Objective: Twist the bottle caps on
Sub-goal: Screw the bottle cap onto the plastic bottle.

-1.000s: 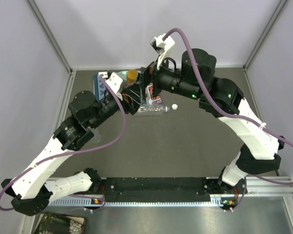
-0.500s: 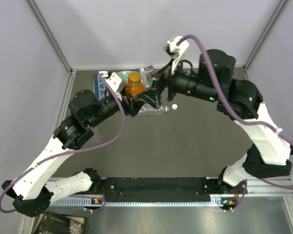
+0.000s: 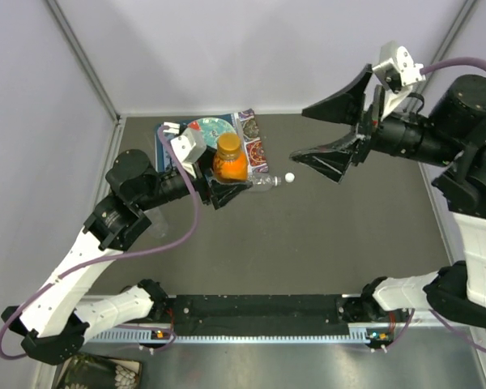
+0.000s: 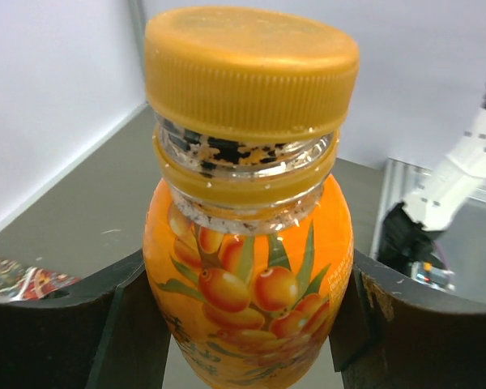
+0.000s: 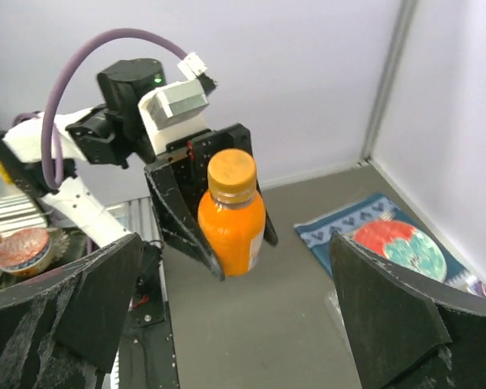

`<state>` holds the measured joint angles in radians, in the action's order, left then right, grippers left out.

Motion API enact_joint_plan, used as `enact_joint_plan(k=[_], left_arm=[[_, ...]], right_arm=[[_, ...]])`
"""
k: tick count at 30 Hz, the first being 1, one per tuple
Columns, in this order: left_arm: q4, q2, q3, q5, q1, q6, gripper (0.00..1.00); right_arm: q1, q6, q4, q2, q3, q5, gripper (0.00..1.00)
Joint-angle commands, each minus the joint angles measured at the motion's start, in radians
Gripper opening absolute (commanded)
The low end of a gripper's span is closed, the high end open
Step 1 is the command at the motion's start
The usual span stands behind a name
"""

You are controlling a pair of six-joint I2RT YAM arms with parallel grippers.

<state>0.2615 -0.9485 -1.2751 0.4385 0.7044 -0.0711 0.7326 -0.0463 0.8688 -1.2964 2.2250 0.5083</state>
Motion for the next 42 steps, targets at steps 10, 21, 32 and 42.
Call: enact_joint_plan(k=[10,21,32,42], left_arm=[[-0.229,-0.003,0.025,0.423,-0.026,-0.220,0.00],[-0.306,-0.010,0.048,0.536,-0.026,-0.302,0.00],[-0.314,-0.004,0.057,0.546,-0.026,-0.302,0.00],[-0.318,-0.001,0.065,0.536,-0.026,-0.306,0.00]], right_arm=[[-0.064,-0.280,-0.922,0.048,-0.441,0.662,0.88],[-0.035,-0.575,-1.304,-0.098,-0.412,0.723,0.87],[0.037,-0.447,-1.088,-0.207,-0.261,0.696,0.85],[0.045,-0.612,-1.271,-0.239,-0.312,0.745,0.73]])
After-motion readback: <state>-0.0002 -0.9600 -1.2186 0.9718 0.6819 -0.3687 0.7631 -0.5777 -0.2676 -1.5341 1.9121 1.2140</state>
